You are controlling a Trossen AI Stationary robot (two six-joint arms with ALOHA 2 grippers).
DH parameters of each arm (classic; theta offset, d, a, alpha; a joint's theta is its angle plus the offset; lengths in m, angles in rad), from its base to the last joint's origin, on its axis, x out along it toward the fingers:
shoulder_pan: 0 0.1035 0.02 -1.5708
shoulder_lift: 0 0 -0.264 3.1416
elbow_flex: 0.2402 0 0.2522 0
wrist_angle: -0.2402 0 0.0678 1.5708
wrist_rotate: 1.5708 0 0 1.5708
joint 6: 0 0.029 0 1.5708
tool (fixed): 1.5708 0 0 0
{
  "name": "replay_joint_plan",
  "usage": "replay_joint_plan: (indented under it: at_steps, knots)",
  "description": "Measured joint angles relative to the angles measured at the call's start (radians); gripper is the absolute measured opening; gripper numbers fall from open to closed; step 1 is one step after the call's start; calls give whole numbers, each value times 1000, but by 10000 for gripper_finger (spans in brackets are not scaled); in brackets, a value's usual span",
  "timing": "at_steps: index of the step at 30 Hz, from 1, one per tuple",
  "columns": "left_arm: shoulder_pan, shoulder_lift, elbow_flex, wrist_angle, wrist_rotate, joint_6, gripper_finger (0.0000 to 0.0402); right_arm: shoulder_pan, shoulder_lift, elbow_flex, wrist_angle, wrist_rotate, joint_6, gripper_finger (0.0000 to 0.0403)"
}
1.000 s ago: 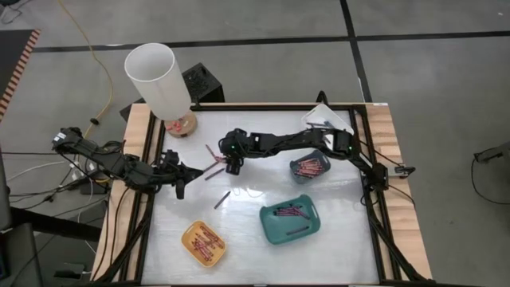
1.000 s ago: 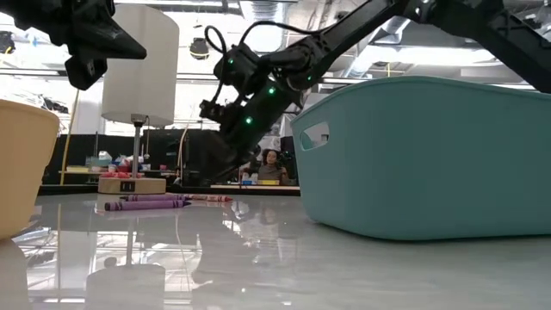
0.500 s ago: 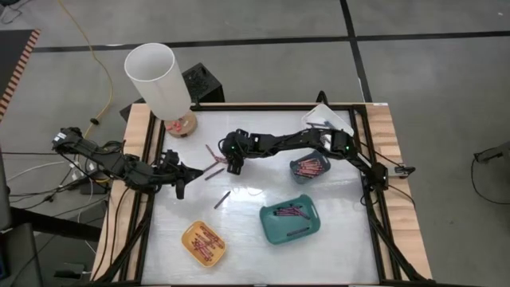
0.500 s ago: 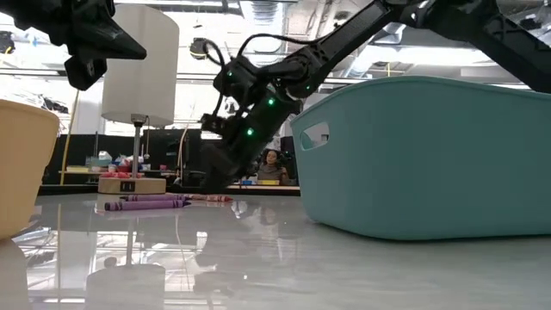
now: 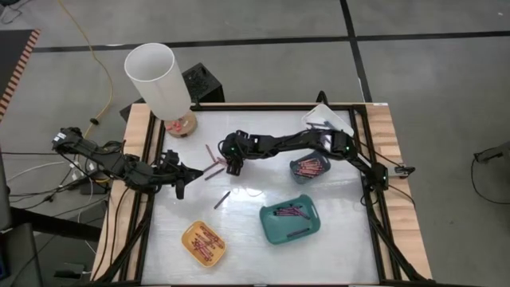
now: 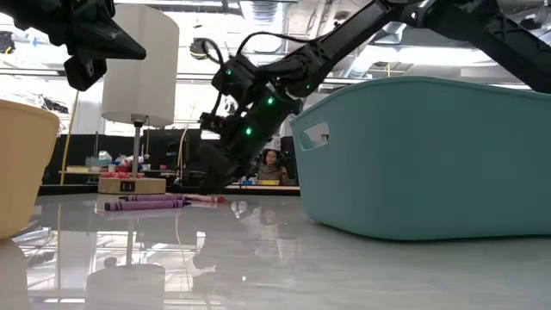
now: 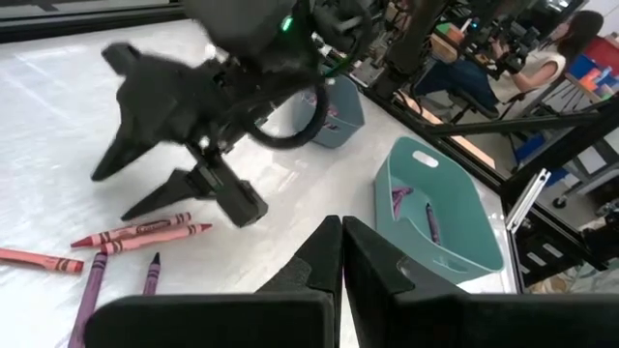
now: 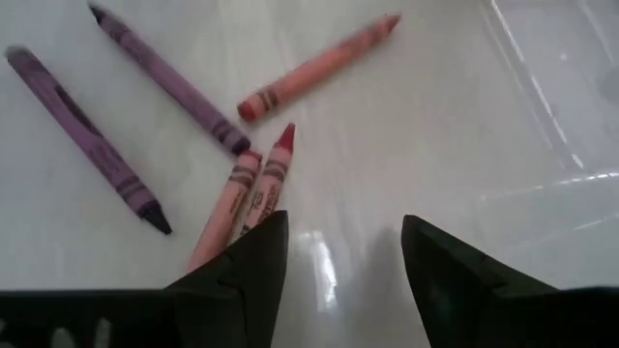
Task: Sort crayons
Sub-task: Put the red crayon into the yellow bin
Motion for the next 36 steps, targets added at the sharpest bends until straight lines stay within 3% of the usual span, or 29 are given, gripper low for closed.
replay_joint_plan:
  at_steps: [22,36]
  knots:
    - [0,0,0,-23,-27,-21,0,40,-32,2,50,22,21,211]
    - [0,0,0,-23,-24,-26,0,40,38,3,46,18,38,211]
